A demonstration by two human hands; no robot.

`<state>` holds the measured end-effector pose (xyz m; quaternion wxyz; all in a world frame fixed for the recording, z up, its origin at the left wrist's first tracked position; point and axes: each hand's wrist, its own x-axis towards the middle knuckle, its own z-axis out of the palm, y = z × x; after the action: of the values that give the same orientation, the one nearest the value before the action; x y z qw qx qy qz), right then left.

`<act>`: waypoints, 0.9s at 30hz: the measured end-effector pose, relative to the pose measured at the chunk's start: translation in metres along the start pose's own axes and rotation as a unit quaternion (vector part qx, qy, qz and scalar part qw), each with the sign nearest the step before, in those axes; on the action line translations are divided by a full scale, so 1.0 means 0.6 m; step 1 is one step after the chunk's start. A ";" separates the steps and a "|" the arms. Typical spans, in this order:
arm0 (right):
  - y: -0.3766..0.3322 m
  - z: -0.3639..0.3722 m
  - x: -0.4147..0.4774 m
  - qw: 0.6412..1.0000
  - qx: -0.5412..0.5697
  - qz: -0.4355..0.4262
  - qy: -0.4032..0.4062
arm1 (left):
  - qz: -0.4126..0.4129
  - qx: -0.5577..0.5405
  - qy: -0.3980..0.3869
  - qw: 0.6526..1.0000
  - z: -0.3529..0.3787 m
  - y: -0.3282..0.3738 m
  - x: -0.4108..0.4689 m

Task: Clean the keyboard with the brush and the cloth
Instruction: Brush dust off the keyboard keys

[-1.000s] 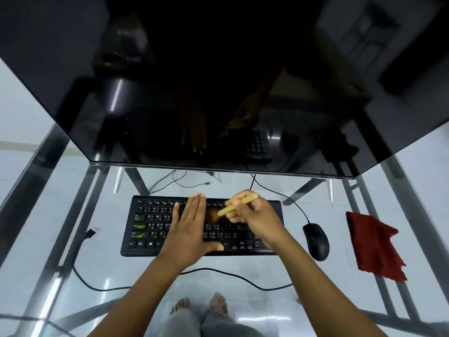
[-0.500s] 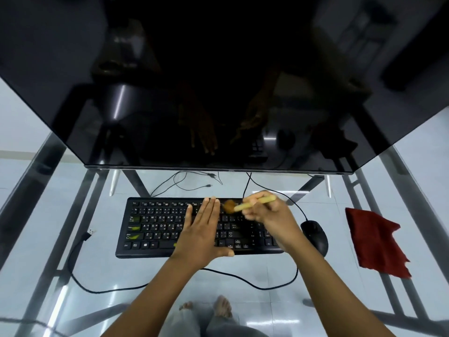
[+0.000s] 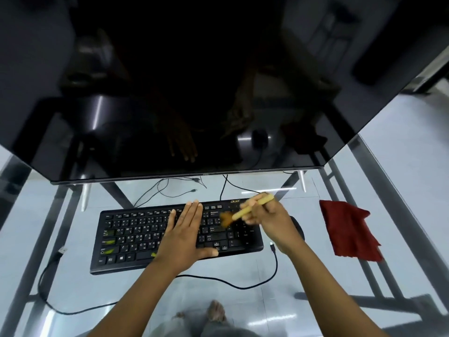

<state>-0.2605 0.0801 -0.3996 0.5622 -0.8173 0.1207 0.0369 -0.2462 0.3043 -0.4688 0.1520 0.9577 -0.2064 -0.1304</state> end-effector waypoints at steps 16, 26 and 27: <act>0.012 -0.021 -0.012 1.000 -0.023 0.016 0.006 | -0.004 0.009 -0.011 1.000 0.000 -0.003 0.001; 0.044 -0.021 -0.041 0.988 -0.142 -0.015 0.061 | -0.001 0.015 -0.009 1.000 0.003 -0.006 0.001; 0.047 -0.024 -0.040 0.979 -0.162 -0.043 0.117 | -0.001 0.014 -0.008 1.000 0.003 -0.005 0.001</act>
<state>-0.2914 0.0609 -0.4155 0.4054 -0.9006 0.1430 -0.0639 -0.2453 0.3062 -0.4719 0.1365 0.9589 -0.2087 -0.1353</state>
